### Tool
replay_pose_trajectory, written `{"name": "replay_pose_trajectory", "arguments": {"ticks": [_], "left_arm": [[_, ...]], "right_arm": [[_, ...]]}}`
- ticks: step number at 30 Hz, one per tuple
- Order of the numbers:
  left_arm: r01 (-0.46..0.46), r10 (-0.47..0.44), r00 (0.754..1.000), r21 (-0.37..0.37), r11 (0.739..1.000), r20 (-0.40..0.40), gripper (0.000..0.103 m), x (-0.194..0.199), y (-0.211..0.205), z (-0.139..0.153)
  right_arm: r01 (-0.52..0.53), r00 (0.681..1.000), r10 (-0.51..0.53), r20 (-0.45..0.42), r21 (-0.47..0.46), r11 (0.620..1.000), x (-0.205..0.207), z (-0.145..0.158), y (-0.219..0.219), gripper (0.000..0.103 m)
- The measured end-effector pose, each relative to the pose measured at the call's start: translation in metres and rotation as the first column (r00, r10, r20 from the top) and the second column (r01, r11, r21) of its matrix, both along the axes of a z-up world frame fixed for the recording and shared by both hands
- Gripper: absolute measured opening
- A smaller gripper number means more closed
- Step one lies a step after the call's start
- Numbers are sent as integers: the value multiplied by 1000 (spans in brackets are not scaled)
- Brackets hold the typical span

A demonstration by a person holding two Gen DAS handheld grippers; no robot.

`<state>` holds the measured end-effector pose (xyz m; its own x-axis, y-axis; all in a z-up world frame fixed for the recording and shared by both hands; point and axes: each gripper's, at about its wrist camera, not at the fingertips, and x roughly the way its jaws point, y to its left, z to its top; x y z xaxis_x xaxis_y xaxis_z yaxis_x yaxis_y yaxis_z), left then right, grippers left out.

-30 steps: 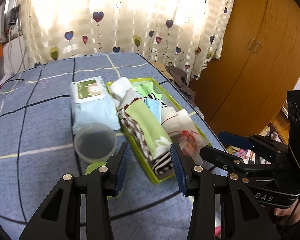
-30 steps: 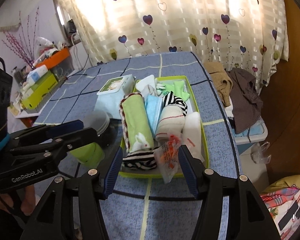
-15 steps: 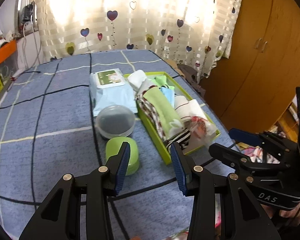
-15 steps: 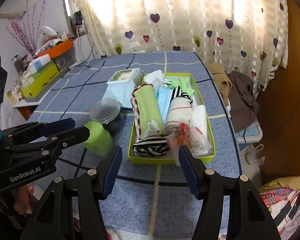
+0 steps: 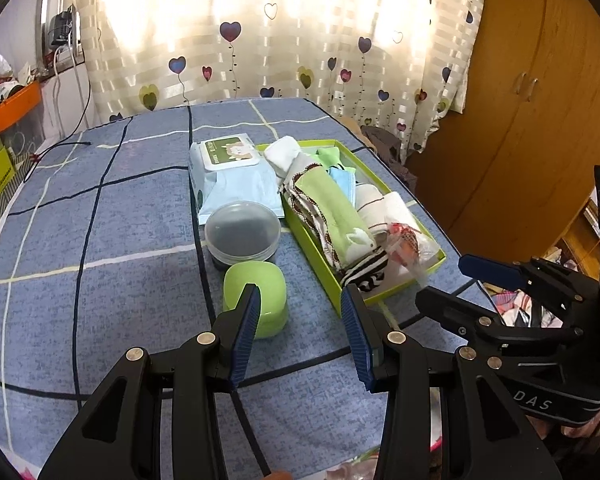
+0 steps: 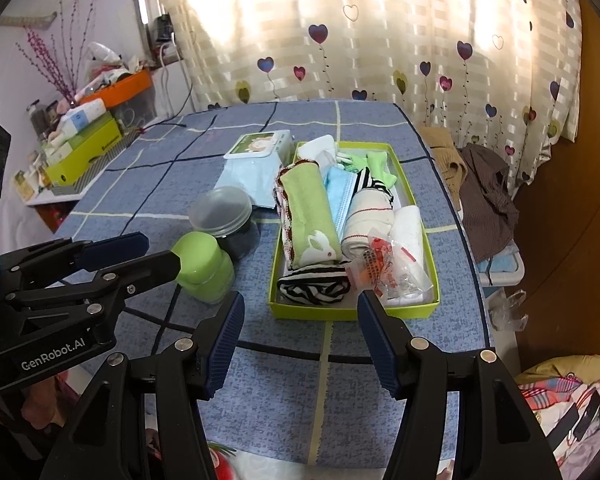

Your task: Organize soft objects

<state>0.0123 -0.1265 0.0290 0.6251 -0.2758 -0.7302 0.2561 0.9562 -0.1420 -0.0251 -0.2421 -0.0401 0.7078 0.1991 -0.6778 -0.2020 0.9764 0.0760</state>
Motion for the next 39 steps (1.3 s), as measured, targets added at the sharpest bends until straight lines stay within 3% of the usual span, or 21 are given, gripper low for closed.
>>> {"name": "replay_pose_trajectory", "arguments": {"ticks": [39], "left_arm": [[-12, 12, 999, 15, 1000, -39, 43, 11, 4, -11]], "right_arm": [[-13, 1000, 12, -11, -10, 1000, 5, -2, 9, 59]]}}
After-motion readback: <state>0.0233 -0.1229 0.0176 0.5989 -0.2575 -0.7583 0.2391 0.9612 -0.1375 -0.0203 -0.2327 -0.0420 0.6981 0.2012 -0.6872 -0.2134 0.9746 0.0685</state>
